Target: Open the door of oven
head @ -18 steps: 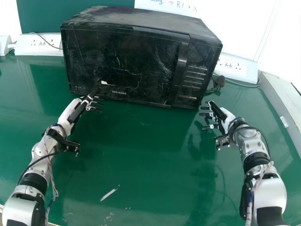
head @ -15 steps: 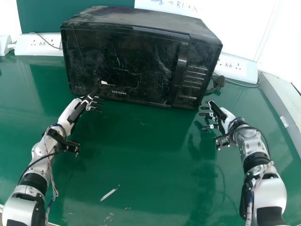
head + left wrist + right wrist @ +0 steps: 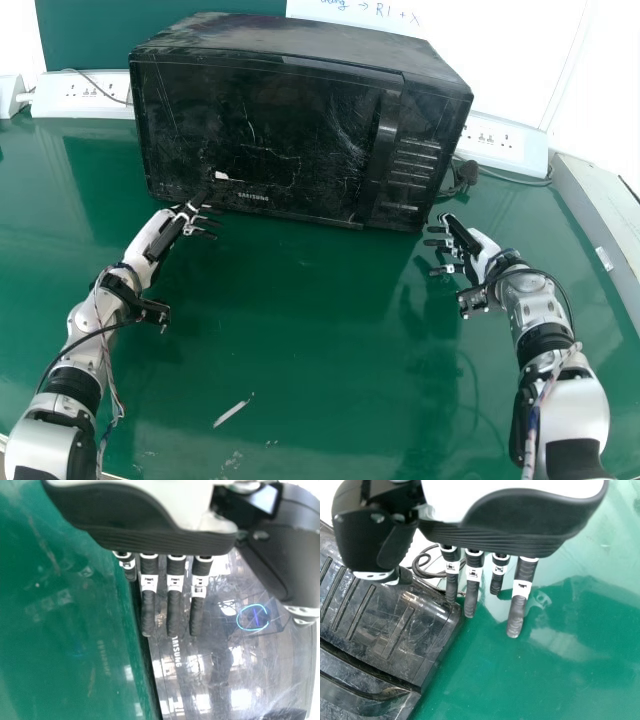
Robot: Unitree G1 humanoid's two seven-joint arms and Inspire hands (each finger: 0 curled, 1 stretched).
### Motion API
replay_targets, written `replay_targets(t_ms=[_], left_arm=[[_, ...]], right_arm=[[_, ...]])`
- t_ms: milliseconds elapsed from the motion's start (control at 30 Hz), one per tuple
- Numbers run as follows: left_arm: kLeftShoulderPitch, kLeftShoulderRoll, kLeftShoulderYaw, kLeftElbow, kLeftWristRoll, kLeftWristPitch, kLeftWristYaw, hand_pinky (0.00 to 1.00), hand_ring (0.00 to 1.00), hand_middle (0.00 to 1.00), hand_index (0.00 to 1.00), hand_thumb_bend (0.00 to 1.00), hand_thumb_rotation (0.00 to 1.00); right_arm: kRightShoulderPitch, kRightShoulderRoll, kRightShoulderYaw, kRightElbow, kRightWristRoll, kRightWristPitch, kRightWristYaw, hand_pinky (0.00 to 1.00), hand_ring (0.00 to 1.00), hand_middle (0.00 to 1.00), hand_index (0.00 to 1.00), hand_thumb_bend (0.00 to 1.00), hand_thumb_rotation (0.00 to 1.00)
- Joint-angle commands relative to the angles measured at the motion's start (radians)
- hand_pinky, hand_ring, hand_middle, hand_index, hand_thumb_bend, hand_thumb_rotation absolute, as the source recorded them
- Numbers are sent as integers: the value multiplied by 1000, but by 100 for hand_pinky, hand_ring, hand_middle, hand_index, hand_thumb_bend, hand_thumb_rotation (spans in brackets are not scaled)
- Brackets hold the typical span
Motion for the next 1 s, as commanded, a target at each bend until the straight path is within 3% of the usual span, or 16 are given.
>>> replay_targets(t_ms=[0,200,300,367,633,833,967], left_arm=[[16,1,18,-18,-20,11,-22,47,61,66,69,90,100],[37,2,19,-82,-42,33,-72,47,62,68,72,92,100],[56,2,18,-134,-55,52,-86,46,62,68,73,93,99],[68,4,19,-168,-66,71,-100,47,63,70,75,91,100],[109,1,25,-305,-102,165,-132,44,61,71,77,87,100],[127,-11,46,-426,-172,304,-176,45,62,73,77,86,100],[135,-12,54,-488,-210,386,-187,45,62,73,77,87,100]], right_arm=[[53,22,2,37,-7,45,10,68,76,77,86,52,54],[53,18,8,38,-11,47,26,73,78,80,91,51,58],[54,19,1,38,-6,51,14,70,77,79,89,51,61],[54,21,3,37,-10,50,2,67,75,78,87,50,72],[56,25,2,35,-11,51,-31,66,73,75,85,52,91],[55,25,7,36,-14,61,-45,65,74,75,84,55,93],[57,24,10,36,-16,58,-53,64,74,75,83,60,99]])
